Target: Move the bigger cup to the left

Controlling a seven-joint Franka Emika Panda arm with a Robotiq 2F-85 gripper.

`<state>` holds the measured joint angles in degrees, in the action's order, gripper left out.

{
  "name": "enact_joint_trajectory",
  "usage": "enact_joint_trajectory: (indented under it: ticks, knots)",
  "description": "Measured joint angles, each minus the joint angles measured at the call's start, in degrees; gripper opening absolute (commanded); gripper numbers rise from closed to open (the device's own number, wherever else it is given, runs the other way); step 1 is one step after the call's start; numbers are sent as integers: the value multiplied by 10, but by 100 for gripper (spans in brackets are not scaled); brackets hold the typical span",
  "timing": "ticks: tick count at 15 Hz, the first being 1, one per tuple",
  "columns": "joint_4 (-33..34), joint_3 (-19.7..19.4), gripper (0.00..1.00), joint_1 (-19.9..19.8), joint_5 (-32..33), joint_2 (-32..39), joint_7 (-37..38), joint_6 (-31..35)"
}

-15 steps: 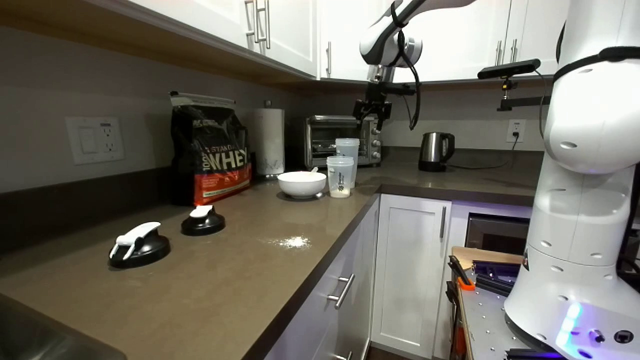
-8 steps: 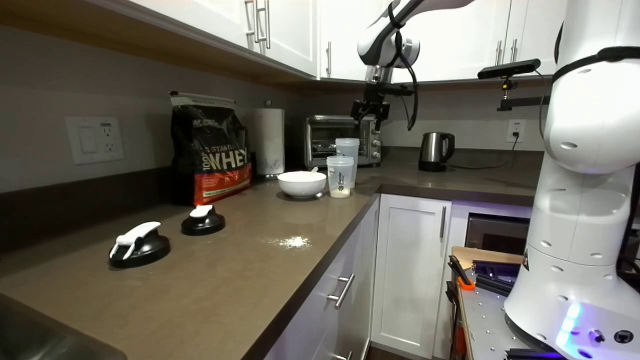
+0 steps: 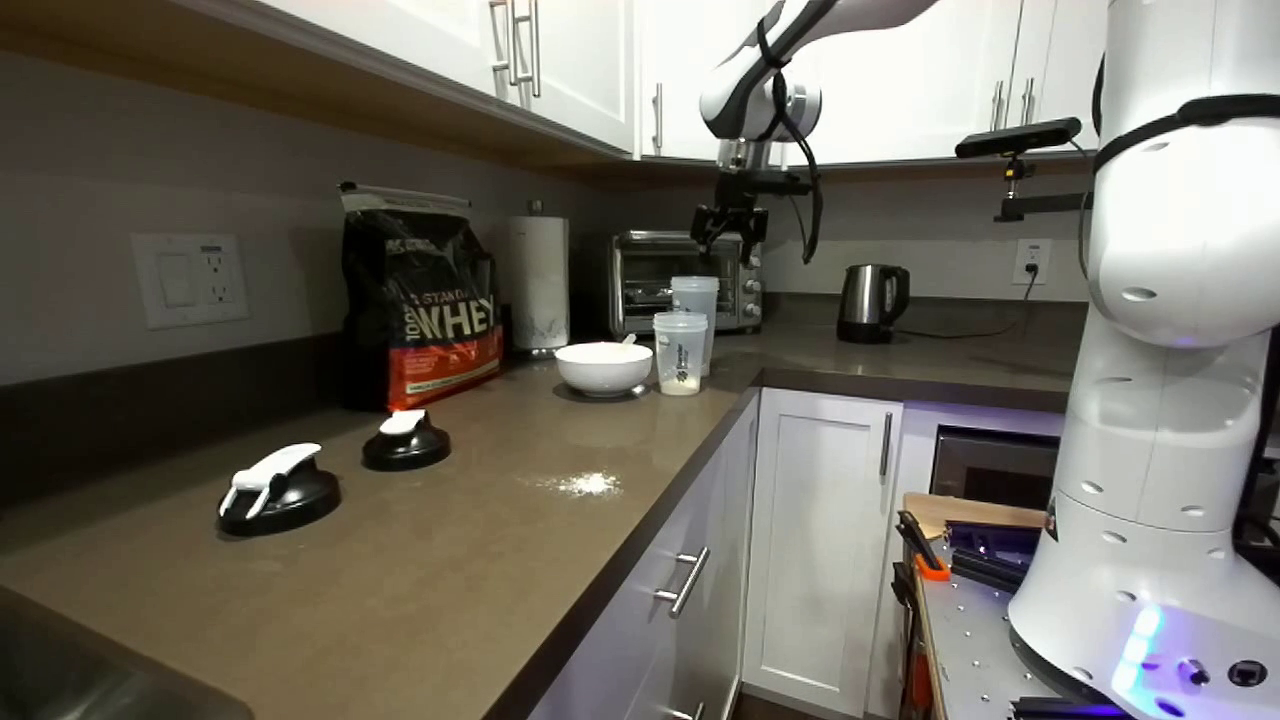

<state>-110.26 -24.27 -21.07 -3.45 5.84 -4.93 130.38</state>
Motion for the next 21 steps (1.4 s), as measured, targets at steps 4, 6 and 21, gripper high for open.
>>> enact_joint_trajectory:
  ticks: [4,6,21]
  knots:
    - [39,0,99,-7,-17,33,10,-25]
    - [55,1,100,-12,-20,47,11,-42]
    - [112,14,75,-29,-29,102,49,-76]
